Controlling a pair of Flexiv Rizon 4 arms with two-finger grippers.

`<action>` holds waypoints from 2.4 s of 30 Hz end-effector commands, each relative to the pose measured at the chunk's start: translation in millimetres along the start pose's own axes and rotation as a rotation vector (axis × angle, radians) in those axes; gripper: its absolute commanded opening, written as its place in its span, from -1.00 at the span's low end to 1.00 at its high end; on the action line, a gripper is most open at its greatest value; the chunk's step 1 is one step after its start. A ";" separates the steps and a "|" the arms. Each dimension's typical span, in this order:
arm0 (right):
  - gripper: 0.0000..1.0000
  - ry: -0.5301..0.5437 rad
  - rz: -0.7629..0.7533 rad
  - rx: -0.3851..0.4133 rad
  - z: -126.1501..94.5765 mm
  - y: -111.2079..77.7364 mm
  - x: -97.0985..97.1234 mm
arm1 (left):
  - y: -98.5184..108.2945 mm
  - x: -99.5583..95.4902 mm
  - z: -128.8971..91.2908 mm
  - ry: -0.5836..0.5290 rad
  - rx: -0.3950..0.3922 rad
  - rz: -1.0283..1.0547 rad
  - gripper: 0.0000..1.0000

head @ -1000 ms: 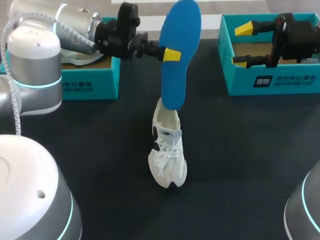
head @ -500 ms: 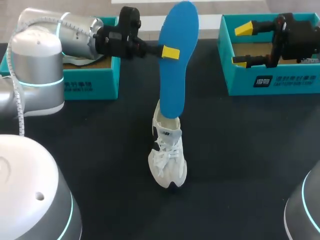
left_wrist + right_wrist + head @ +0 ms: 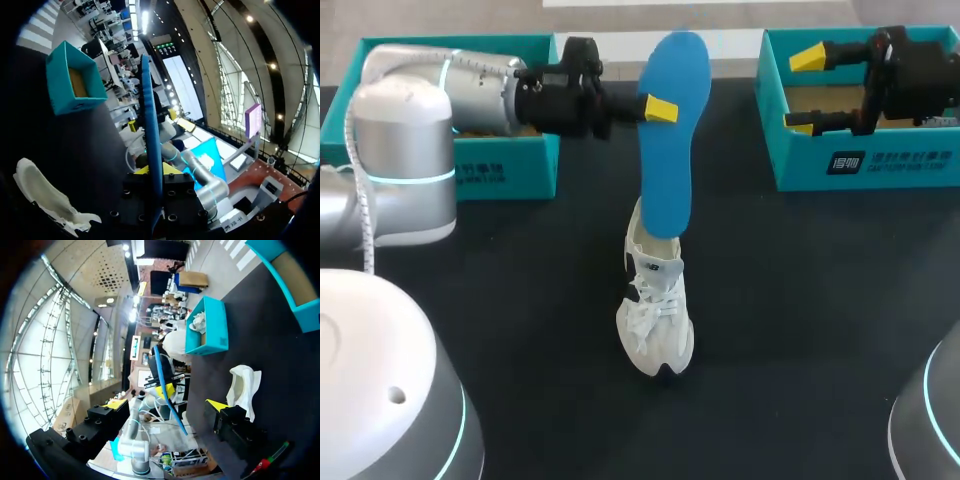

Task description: Take the shoe out of the shoebox, open the shoe tongue, remove and reinsert the insole, then place the shoe into the shoebox

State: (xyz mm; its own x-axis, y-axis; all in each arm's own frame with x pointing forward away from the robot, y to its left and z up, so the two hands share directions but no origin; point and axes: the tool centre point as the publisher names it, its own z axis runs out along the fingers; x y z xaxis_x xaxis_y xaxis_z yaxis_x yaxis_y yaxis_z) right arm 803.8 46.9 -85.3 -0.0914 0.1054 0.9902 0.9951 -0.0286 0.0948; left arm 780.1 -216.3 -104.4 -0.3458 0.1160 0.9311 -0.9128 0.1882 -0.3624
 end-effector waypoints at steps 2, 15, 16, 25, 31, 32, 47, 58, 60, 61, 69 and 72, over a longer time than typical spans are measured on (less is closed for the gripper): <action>1.00 -0.002 0.001 0.000 0.4 0.1 0.1 | 0.5 -13.1 5.8 0.009 0.047 -0.127 -1.00; 1.00 -0.392 -0.026 -0.091 15.4 -13.0 15.5 | -8.3 -30.2 9.6 0.022 0.059 -0.252 -1.00; 1.00 -0.423 -0.035 -0.107 18.0 -14.8 17.1 | -8.9 -32.0 9.5 0.016 0.059 -0.260 -1.00; 1.00 -0.811 -0.007 -0.094 30.8 -18.7 30.3 | -9.3 -42.2 8.5 -0.002 0.063 -0.313 -1.00; 1.00 -0.884 0.011 -0.089 31.7 -19.2 30.7 | -9.1 -43.2 8.5 0.008 0.066 -0.323 -1.00; 1.00 -0.884 0.011 -0.089 31.7 -19.2 30.7 | -9.1 -43.2 8.5 0.008 0.066 -0.323 -1.00; 1.00 -1.024 -0.045 -0.063 46.4 -12.7 36.0 | -9.1 -43.2 8.5 0.008 0.066 -0.323 -1.00; 1.00 -1.215 -0.078 -0.071 64.5 -16.5 45.3 | -9.1 -43.2 8.5 0.008 0.066 -0.323 -1.00; 1.00 -1.242 -0.061 -0.083 68.2 -21.4 48.5 | -9.1 -43.2 8.5 0.008 0.066 -0.323 -1.00; 1.00 -1.257 -0.065 -0.088 70.4 -23.9 51.0 | -9.1 -43.2 8.5 0.008 0.066 -0.323 -1.00; 1.00 -1.363 -0.055 -0.101 79.4 -30.3 56.2 | -9.1 -43.2 8.5 0.008 0.066 -0.323 -1.00; 1.00 -1.363 -0.055 -0.101 79.4 -30.3 56.2 | -9.1 -43.2 8.5 0.008 0.066 -0.323 -1.00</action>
State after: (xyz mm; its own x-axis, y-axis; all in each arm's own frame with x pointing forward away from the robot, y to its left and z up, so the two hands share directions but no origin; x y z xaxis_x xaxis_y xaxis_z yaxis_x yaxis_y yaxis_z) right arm 768.2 128.3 -42.4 0.0143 0.9763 0.2159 0.9777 -0.0589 0.2018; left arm 801.9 -231.6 -140.5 -0.0350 0.0690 0.9970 -0.9873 0.1520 -0.0452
